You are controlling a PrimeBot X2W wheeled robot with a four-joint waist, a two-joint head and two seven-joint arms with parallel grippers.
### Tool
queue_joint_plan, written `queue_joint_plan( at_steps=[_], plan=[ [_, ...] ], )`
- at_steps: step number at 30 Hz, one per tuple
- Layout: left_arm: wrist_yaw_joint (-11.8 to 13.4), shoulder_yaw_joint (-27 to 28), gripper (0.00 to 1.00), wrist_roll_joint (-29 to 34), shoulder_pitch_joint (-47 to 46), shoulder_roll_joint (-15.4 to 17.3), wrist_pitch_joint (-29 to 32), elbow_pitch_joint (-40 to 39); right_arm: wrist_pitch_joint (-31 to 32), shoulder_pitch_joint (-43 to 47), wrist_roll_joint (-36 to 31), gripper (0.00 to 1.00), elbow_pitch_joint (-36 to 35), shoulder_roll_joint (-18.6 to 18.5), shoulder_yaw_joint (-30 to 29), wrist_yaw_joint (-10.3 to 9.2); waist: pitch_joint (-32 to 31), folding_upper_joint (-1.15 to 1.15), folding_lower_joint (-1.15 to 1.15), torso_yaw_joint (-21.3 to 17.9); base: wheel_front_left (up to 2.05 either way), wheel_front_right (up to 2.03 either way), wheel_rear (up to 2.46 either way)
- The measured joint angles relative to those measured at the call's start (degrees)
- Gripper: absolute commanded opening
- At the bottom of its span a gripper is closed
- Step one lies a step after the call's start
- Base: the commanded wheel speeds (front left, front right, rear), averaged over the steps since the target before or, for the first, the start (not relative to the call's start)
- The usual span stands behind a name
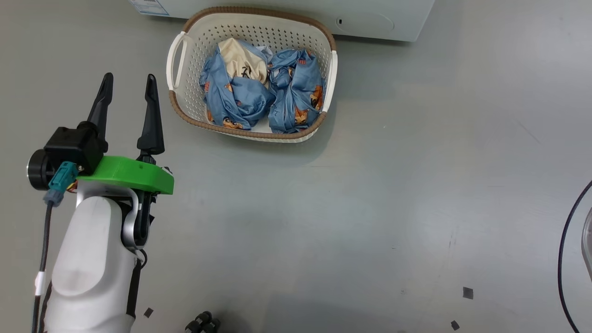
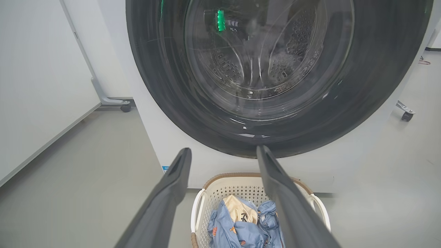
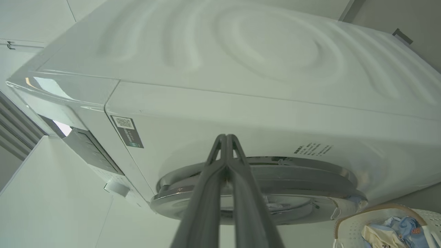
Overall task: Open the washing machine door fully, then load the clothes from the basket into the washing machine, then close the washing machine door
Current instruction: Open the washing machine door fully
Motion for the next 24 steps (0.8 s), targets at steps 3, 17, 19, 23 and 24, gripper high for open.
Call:
queue_joint_plan(
  at_steps=[3, 17, 19, 23, 24],
  plan=[
    [0.0, -0.5, 1.00, 0.0, -0.4, -0.5, 0.0, 0.0, 1.9, -0.7, 0.1, 0.00, -0.2, 0.5, 1.7, -0.05, 1.2, 0.00, 0.00, 0.8, 0.00, 0.00, 0.00],
    [0.0, -2.2, 1.00, -0.1, -4.3, -1.6, 0.0, -0.2, 3.8, -4.9, -3.1, 0.00, -0.3, 0.0, 4.9, -0.49, 6.5, 0.00, 0.00, 3.8, 0.00, 0.00, 0.00],
    [0.0, -2.9, 1.00, -0.1, -4.9, -1.9, 0.0, -0.2, 3.8, -5.3, -3.7, 0.00, -0.2, -0.1, 5.3, -0.49, 7.0, 0.00, 0.00, 4.4, 0.00, 0.00, 0.00],
    [-0.2, -3.0, 1.00, -0.2, -5.7, -2.1, 0.0, -0.2, 3.9, -6.0, -4.2, 0.00, 0.7, 0.2, 5.9, -0.51, 7.8, 0.00, 0.00, 5.5, 0.00, 0.00, 0.00],
    [-0.2, -3.0, 1.00, -0.2, -5.8, -2.1, 0.0, -0.2, 3.9, -6.2, -4.4, 0.00, 0.9, 0.5, 6.2, -0.51, 7.9, 0.00, 0.00, 5.7, 0.00, 0.00, 0.00]
  ],
)
